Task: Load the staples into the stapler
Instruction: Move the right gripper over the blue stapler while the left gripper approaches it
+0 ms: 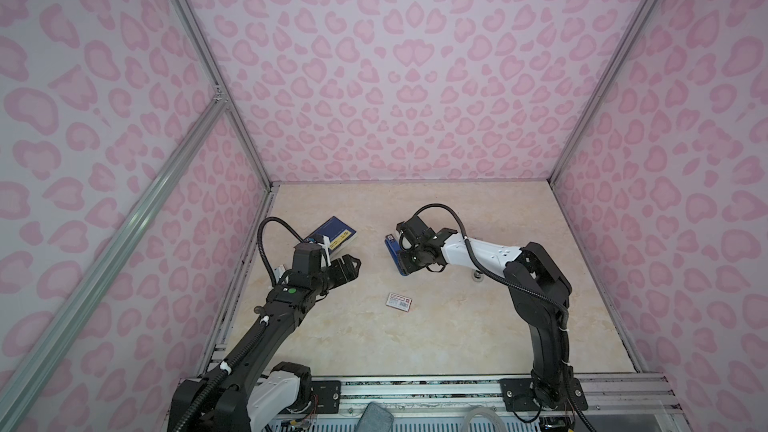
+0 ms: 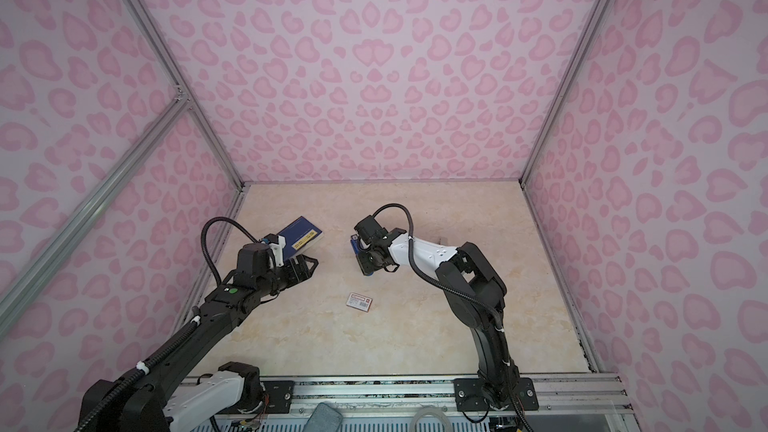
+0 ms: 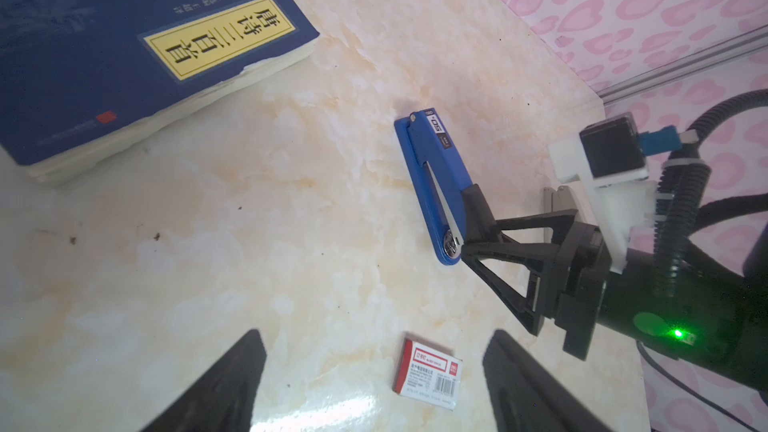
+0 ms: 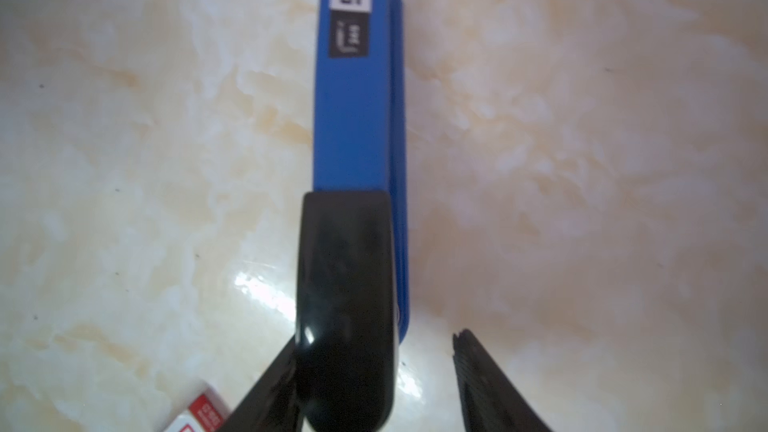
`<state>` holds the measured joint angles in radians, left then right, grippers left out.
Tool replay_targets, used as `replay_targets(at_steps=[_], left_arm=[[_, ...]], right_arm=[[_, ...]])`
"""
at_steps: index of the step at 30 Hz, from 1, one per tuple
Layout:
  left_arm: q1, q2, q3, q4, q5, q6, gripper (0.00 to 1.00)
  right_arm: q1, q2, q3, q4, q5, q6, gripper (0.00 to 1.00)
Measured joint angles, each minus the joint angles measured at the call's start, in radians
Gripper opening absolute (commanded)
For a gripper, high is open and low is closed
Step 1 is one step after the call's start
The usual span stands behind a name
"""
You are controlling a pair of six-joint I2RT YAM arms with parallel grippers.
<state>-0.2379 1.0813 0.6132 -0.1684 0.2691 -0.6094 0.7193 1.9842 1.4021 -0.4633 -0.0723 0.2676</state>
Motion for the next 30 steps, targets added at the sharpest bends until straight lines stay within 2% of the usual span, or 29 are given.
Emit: replay_targets(at_steps=[6,14,16,20,25,30], left_arm=[[-0.068,0.117,0.111,-0.017,0.000,0.013,0.81],[-0.153,0.288,0.291,-0.048,0.022,0.087,0.72],[-0.178,0.329,0.338,-0.074,0.021,0.103,0.73],[-0.226,0.430,0.439,-0.142,-0.018,0.100,0.81],[-0.301,0.553,0.544,-0.225,-0.074,0.014,0.88],[-0.368,0.656,0.647,-0.261,-0.121,-0.111,0.87]], right_arm=[[-0.049,-0.108,-0.127,0.065,-0.032,-0.002,0.59],[-0.123,-0.232,-0.326,0.246,-0.180,-0.010,0.55],[-0.149,-0.256,-0.378,0.296,-0.203,0.009,0.56],[-0.169,-0.300,-0.469,0.377,-0.222,0.029,0.58],[-0.172,-0.326,-0.524,0.449,-0.217,0.037,0.60],[-0.172,-0.333,-0.572,0.513,-0.215,0.060,0.59]])
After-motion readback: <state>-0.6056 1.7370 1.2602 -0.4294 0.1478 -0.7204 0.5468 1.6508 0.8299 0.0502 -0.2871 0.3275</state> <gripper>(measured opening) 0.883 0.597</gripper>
